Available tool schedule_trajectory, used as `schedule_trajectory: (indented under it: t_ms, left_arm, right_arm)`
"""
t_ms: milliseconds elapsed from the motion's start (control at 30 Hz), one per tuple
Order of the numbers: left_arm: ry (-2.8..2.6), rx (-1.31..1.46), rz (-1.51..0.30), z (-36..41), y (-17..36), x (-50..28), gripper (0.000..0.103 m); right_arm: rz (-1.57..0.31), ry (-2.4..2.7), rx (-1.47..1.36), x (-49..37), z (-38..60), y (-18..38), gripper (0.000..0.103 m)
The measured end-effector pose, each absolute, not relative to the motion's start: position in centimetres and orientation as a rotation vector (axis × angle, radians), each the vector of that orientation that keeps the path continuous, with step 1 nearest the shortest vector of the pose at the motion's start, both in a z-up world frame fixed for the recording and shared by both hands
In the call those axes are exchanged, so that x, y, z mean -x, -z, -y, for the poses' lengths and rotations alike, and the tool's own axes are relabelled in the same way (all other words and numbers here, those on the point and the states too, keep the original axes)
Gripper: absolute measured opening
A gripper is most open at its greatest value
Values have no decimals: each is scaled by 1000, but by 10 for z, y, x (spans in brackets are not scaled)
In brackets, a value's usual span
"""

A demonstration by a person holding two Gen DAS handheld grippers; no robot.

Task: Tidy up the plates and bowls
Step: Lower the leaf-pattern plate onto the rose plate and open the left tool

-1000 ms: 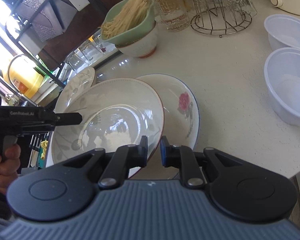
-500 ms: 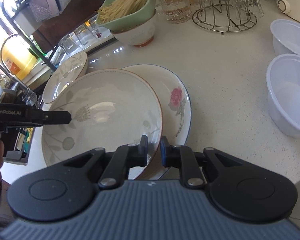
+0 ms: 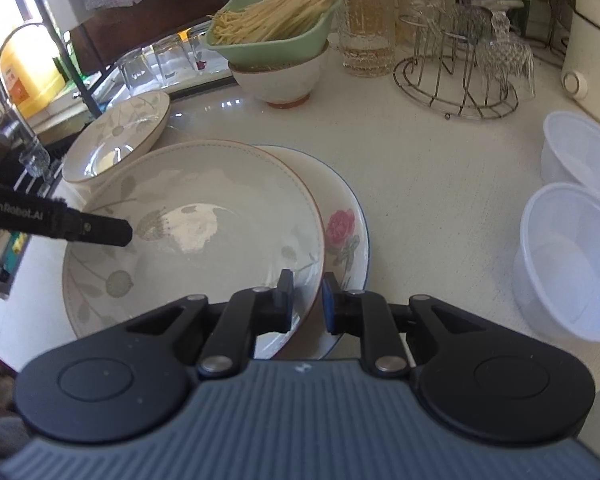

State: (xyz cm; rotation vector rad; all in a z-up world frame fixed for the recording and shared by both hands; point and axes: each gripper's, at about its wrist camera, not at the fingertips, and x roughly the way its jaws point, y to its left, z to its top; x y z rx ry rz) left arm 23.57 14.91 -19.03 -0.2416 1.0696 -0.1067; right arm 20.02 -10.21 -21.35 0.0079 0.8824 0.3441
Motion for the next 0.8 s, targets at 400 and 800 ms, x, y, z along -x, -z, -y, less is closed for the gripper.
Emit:
schedule_trajectory:
  t_ms: [400,800]
  left_arm:
    - [23,192,-1076,-138,192,-232,34]
    - [12,220,-1014,-126,171,-216,34]
  right_arm:
    - [-790,-327,89,-192,98,213,19]
    - [-746,-315,-51,-194,127,194,19]
